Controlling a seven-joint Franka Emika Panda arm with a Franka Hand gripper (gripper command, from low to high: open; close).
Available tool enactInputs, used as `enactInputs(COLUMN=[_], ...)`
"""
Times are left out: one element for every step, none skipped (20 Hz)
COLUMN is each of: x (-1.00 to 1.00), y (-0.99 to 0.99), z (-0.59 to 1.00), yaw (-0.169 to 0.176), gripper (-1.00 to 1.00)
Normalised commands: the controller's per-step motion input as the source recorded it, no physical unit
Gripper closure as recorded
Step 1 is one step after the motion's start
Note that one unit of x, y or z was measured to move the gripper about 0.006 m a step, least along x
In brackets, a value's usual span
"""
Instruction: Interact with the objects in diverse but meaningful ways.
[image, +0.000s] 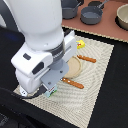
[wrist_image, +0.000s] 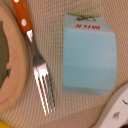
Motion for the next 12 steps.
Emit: enactInputs(x=[-0.55,-0.69,-0.81,-0.83,-0.87,-0.91,-0.92,-0.93,-0.91,-0.97,-0.97,-0.96], y=[0.0,-0.09,-0.11,-0.1,-0.11,-0.2,-0.21,-0.22,-0.23,-0.28,-0.3,-0.3], z=[-0.22,-0.36,-0.41,-0.39,-0.39,-0.45,-0.46,-0.47,-0.49,-0.5,-0.46,-0.4], yaw=[0.072,0.07,0.065,0.059,0.048,0.023,0.018,0.006,0.0,0.0,0.0,0.0], gripper=[-1.0,-1.0,-1.0,-1.0,-1.0,-1.0,-1.0,-1.0,-1.0,-1.0,-1.0,-1.0])
